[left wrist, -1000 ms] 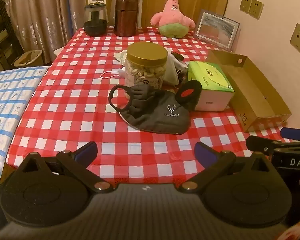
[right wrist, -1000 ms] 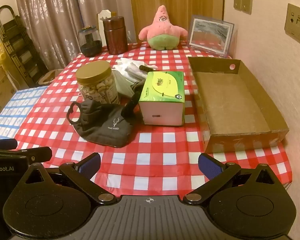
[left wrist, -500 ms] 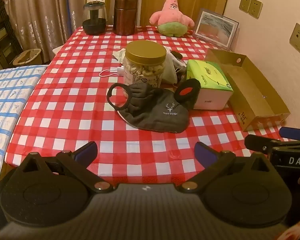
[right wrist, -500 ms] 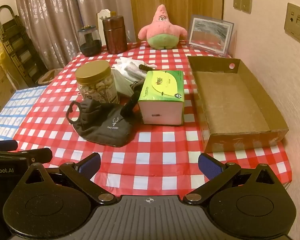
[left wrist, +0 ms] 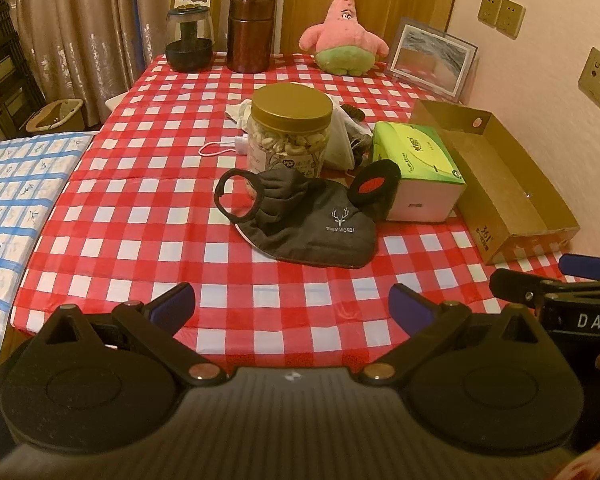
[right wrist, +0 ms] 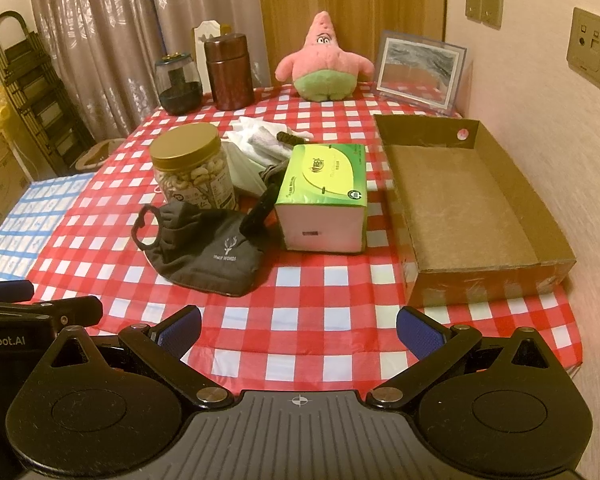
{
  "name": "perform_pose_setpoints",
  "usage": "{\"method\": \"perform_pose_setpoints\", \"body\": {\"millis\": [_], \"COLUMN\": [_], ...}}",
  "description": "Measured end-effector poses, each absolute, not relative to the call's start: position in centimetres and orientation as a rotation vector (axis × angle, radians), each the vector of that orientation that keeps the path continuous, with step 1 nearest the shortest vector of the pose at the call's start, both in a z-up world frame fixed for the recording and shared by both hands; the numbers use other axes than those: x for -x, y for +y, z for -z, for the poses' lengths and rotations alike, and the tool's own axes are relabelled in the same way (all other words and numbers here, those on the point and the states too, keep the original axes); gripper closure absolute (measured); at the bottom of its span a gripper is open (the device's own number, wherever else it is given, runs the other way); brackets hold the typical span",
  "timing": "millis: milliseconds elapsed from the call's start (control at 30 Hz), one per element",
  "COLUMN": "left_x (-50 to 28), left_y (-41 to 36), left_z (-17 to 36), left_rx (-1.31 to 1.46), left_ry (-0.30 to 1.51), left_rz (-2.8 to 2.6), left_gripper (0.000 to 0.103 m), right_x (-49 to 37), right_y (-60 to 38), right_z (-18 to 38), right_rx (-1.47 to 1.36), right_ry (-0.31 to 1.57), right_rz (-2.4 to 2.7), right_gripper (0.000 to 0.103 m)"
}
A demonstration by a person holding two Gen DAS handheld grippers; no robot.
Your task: Organize soft objects
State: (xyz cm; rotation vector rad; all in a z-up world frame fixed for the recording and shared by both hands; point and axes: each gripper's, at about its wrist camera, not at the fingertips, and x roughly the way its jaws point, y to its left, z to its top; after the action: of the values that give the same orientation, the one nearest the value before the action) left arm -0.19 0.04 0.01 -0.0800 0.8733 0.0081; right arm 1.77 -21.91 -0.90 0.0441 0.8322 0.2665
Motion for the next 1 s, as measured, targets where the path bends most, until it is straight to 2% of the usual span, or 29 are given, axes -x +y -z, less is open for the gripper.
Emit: {"method": "perform_pose_setpoints", "body": {"millis": [1000], "left_x": [0.01], "left_y": [0.00], "left_z": [-0.47], "left_rx": [0.082], "left_ry": [0.872], "left_rz": [-0.004], "left_gripper": [0.001], "right_x": [-1.75], "right_y": [-21.99], "right_z": [0.75], "right_rx": [-0.044], "right_ry": [0.829], "right_rz": [-0.266], "right_gripper": [0.000]}}
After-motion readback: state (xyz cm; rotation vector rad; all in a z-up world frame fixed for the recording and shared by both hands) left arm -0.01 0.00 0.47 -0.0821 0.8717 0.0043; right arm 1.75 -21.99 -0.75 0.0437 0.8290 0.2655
